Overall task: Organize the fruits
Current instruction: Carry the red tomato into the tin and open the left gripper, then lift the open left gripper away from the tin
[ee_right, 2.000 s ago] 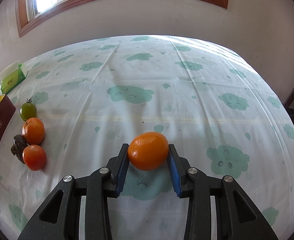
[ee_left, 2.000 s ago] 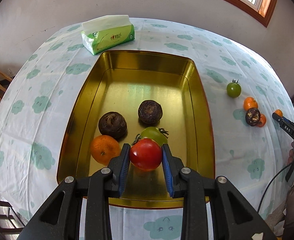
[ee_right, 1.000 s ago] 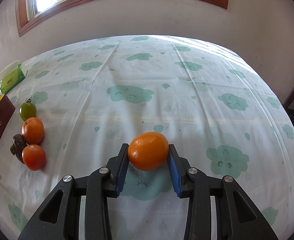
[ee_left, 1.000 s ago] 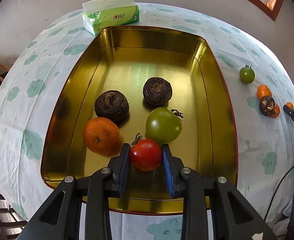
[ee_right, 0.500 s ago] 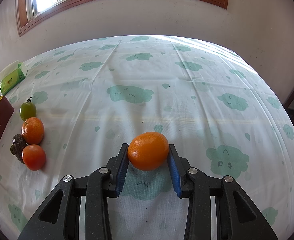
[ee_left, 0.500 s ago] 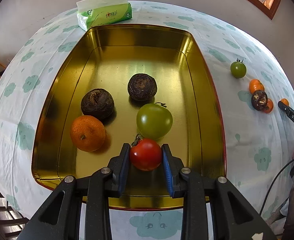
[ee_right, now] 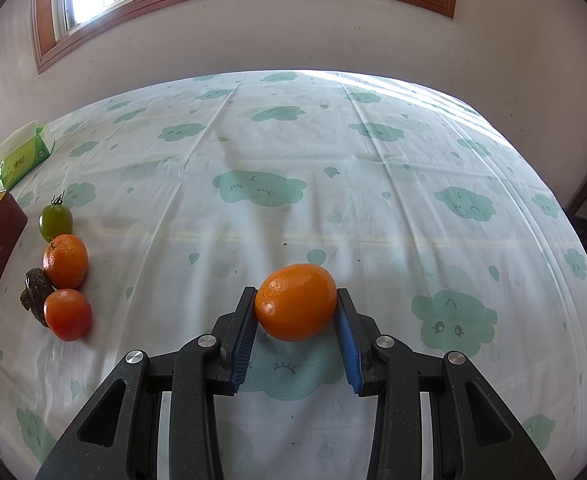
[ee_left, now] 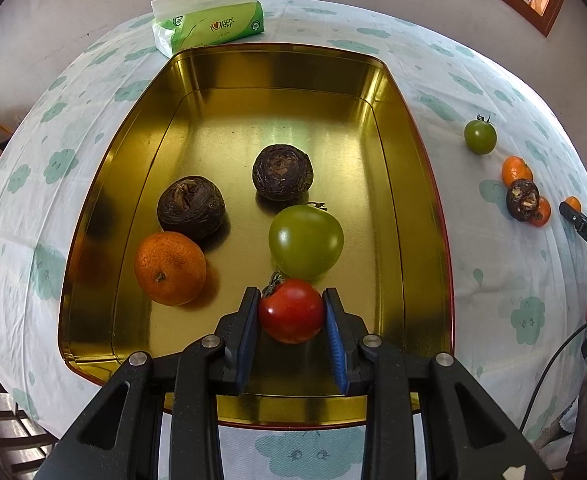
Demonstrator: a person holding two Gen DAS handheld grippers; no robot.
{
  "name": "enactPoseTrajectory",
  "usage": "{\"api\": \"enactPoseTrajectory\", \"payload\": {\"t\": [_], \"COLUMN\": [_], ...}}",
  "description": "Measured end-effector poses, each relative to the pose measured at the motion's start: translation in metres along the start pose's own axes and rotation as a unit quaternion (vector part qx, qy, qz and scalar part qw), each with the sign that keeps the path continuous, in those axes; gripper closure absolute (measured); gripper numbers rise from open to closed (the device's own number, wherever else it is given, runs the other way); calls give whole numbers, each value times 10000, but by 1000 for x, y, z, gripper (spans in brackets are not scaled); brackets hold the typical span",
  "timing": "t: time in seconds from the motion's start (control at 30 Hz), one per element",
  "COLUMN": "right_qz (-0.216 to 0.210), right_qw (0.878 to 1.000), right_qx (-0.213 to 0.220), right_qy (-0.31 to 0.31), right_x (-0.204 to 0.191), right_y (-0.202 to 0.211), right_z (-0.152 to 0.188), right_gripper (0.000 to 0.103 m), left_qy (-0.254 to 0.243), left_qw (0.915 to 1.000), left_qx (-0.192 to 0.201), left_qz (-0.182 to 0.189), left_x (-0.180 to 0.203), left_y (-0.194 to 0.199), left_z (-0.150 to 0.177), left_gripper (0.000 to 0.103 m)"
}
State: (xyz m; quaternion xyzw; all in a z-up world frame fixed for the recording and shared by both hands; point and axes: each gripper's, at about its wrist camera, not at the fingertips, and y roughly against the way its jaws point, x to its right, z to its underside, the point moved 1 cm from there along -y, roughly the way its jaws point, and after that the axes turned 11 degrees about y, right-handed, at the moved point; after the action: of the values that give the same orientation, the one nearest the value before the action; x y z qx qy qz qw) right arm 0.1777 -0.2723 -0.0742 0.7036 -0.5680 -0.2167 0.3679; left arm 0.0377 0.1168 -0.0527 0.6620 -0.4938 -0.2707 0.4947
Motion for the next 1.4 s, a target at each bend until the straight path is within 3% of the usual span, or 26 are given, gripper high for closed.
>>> {"api": "enactPoseTrajectory", "payload": {"t": [0.23,0.4,0.6,0.87,1.4], "right_qz": [4,8,8,18,151], "right_qw": [10000,10000,10000,10000,9998], "right_qx": [-3,-4,-4,-7,-49], "right_qy": [5,6,7,12,74], "right_x": [1,0,0,0,-3], "right_y": [0,0,0,0,0], "right_z": [0,0,0,0,-2], "right_gripper": [64,64,64,64,64], "left_qy": [-62,-73,1,252,527], "left_qw": [9999,9998,9996,9989,9958], "left_qx": [41,140,278,385,748], "left_qz": [-75,-93,26,114,-64], "left_x": [1,1,-3,-18,-49], "left_y": [1,6,18,28,40], "left_z": [0,-2,-3,-6,-10], "left_gripper": [72,59,54,53,50]}}
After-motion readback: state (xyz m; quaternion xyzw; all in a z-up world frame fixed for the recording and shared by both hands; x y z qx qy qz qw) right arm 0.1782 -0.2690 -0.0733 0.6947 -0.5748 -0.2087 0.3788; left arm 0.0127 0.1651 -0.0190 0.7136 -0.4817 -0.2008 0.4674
